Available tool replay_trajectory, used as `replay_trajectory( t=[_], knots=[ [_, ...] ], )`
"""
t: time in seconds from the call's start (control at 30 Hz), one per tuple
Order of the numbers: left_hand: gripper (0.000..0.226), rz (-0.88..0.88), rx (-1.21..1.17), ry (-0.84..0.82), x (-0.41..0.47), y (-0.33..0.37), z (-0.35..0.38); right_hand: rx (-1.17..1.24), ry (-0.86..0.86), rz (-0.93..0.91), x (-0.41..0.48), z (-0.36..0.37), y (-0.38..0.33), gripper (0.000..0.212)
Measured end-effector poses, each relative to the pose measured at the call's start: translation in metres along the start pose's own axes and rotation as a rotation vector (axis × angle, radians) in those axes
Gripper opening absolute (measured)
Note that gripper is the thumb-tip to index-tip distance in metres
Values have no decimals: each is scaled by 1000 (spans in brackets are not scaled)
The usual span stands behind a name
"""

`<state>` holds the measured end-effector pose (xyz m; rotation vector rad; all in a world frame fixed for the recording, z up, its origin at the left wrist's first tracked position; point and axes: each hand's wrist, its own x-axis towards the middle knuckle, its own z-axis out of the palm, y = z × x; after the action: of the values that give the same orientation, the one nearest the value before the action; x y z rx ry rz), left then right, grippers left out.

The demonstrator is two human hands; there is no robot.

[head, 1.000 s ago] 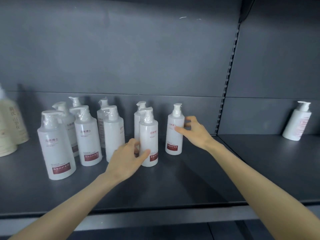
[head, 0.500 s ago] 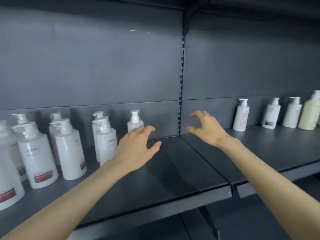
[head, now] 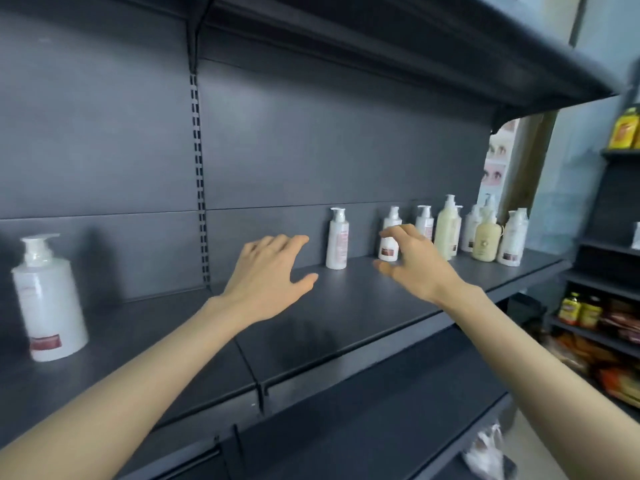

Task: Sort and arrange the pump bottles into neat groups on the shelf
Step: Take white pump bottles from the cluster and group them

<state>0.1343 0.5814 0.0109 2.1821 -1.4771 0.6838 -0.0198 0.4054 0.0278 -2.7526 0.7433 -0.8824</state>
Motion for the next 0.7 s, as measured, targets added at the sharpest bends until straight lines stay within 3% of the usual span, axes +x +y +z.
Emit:
replay_trajectory(
  t=[0.3, 0.7],
  knots=[
    [61, 25, 23, 1, 69, 71, 57, -38, -12, 23, 18, -25, 115, 53],
    [60, -18, 24, 3, 167, 58, 134, 12, 6, 0, 119, 14, 186, 55]
  ],
)
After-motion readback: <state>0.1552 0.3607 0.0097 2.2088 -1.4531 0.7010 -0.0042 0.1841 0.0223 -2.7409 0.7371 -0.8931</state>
